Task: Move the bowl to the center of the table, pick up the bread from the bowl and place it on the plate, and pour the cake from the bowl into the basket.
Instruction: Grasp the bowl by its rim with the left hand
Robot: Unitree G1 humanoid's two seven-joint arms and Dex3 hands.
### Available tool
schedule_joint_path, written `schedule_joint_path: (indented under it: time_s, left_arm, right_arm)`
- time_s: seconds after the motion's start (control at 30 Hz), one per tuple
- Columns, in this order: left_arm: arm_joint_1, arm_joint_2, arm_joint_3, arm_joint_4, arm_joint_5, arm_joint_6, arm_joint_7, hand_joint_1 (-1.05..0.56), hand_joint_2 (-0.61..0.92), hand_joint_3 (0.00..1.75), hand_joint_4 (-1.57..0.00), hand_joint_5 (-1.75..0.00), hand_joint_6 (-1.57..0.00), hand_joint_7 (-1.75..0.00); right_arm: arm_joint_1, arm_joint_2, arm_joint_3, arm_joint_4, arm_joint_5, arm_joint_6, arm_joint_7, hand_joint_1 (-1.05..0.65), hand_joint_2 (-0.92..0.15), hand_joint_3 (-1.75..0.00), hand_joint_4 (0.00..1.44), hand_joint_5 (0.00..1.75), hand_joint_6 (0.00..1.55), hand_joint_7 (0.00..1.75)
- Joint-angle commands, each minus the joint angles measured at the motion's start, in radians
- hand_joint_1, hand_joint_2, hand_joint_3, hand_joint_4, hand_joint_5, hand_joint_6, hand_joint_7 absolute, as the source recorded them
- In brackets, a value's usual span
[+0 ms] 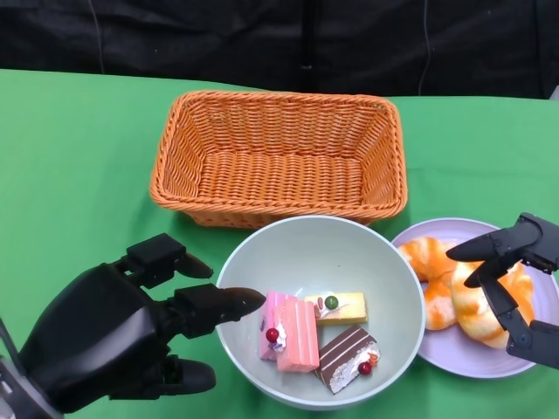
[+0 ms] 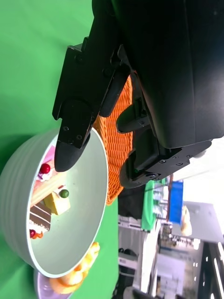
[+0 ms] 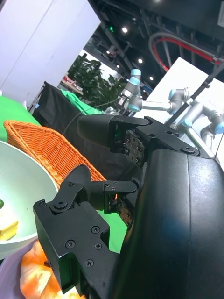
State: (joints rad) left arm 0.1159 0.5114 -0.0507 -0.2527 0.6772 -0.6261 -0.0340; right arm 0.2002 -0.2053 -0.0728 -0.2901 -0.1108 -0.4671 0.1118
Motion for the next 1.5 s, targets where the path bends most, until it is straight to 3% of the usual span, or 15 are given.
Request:
schedule_joint_path:
  time_s: [0.03, 0.23, 0.53, 0.73, 1.0, 1.5]
  left_arm:
    - [-0.020, 0.015, -0.017, 0.029, 0.080, -0.034, 0.052, -0.48, 0.84, 0.01, -0.22, -0.95, -0.66, -0.11]
    - [-0.071, 0.017, -0.067, 0.099, 0.176, -0.077, 0.119, -0.44, 0.80, 0.00, -0.29, -0.94, -0.71, -0.13]
    - [-0.147, 0.033, -0.153, 0.157, 0.356, -0.081, 0.220, -0.44, 0.85, 0.02, -0.38, -0.96, -0.75, -0.14]
    - [-0.190, 0.055, -0.208, 0.203, 0.442, -0.060, 0.286, -0.45, 0.86, 0.01, -0.40, -0.98, -0.77, -0.15]
    - [-0.229, 0.077, -0.281, 0.252, 0.487, -0.041, 0.335, -0.47, 0.82, 0.00, -0.51, -0.95, -0.93, -0.19]
    - [-0.330, 0.064, -0.424, 0.385, 0.505, -0.035, 0.391, -0.45, 0.85, 0.01, -0.53, -0.99, -0.98, -0.14]
  right_arm:
    - [-0.011, 0.010, -0.010, 0.010, 0.037, -0.025, -0.009, 0.07, -0.58, -1.06, 0.73, 1.22, 0.62, 0.99]
    - [-0.014, 0.017, -0.008, 0.019, 0.047, -0.039, -0.005, 0.07, -0.56, -1.10, 0.77, 1.22, 0.64, 1.00]
    - [0.009, 0.026, -0.007, -0.052, 0.101, 0.094, 0.011, 0.07, -0.54, -1.13, 0.77, 1.23, 0.64, 1.01]
    - [0.012, 0.023, -0.003, -0.071, 0.111, 0.127, 0.027, 0.07, -0.55, -1.10, 0.77, 1.25, 0.63, 0.99]
    - [0.013, 0.026, -0.005, -0.078, 0.123, 0.144, 0.040, 0.06, -0.58, -1.03, 0.76, 1.26, 0.64, 0.97]
    - [0.008, 0.028, -0.006, -0.068, 0.120, 0.144, 0.045, 0.01, -0.57, -1.00, 0.76, 1.26, 0.65, 0.96]
